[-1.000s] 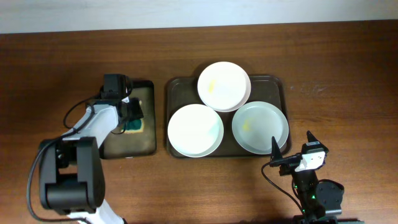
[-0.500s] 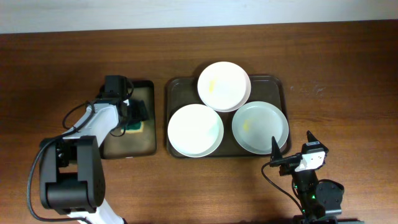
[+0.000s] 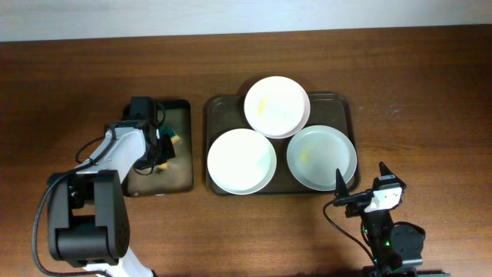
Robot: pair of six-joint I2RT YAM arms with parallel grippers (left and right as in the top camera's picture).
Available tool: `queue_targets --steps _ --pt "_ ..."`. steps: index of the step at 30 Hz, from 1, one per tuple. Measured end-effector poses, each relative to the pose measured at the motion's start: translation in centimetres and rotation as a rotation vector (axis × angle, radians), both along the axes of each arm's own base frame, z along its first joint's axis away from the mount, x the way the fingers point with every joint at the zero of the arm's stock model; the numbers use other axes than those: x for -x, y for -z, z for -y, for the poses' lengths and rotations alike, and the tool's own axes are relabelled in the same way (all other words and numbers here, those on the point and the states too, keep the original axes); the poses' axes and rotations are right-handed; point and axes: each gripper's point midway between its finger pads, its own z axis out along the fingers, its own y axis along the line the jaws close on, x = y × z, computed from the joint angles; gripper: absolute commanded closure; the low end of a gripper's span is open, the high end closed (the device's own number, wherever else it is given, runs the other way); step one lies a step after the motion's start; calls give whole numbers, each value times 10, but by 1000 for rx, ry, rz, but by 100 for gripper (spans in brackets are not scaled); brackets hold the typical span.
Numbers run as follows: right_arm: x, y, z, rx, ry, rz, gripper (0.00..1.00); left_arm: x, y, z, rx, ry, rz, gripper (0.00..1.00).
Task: Clean dirty plates on tray and stack at the side
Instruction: 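Dip and rub the held sponge in the soapy water tray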
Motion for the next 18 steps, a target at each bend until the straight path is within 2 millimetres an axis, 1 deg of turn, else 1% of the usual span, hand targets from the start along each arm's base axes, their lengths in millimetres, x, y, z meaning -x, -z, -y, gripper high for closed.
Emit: queue_targets --steps 1,2,5,8,11,13,14,15,18 --pt "0 0 0 0 0 0 2 -1 0 0 -1 1 5 7" --pt "0 0 0 0 0 0 2 -4 0 0 0 0 17 0" --pt "0 0 0 -1 0 0 2 -19 -2 0 -1 1 82 1" --pt "0 0 0 -1 0 0 2 -39 -4 -4 -24 -9 166 1" --pt "0 0 0 -1 0 0 2 -50 -6 -9 -49 -17 218 1" --pt "0 0 0 0 0 0 2 -59 -7 -11 -61 -22 253 13" --pt "0 0 0 -1 0 0 2 -61 -7 -11 -64 -26 263 16" --pt "0 0 0 -1 0 0 2 -63 -8 -12 -67 -23 270 36" --pt "0 0 0 -1 0 0 2 -64 -9 -12 -66 -29 277 59"
